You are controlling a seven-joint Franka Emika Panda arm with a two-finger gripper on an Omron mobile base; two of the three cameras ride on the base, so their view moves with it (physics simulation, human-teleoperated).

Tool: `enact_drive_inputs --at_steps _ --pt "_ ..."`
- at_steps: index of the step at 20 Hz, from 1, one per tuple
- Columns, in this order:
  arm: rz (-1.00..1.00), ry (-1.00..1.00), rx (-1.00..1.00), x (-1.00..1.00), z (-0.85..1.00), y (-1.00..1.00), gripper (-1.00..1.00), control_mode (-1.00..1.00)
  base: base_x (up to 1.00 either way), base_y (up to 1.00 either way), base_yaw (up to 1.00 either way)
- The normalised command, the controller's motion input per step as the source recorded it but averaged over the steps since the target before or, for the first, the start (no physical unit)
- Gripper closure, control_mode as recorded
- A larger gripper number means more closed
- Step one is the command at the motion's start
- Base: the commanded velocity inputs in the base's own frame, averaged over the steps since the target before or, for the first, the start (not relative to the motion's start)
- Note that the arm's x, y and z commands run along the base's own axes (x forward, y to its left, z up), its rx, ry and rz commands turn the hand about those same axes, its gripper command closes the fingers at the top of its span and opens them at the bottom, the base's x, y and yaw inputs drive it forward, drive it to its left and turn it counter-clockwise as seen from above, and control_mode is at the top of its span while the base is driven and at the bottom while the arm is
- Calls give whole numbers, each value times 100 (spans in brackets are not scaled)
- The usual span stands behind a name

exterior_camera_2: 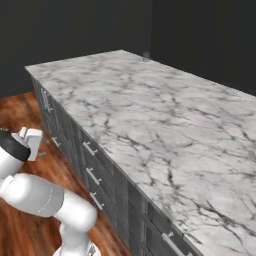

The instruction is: Take a straw from the drawer in front and place it inside the glass cup on the dining counter.

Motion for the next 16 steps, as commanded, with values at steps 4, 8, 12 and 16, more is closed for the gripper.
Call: enact_drive_inputs --at_steps 4,8,12,16 --pt "-8 -3 -20 35 -30 0 -100 -100 0 0 0" --pt "-11 -2 -20 34 -33 0 -100 -100 0 0 0" --pt "-10 -1 -20 41 -33 0 -100 -100 0 0 0" --pt "-7 -1 -17 41 -29 0 -100 -100 0 0 0"
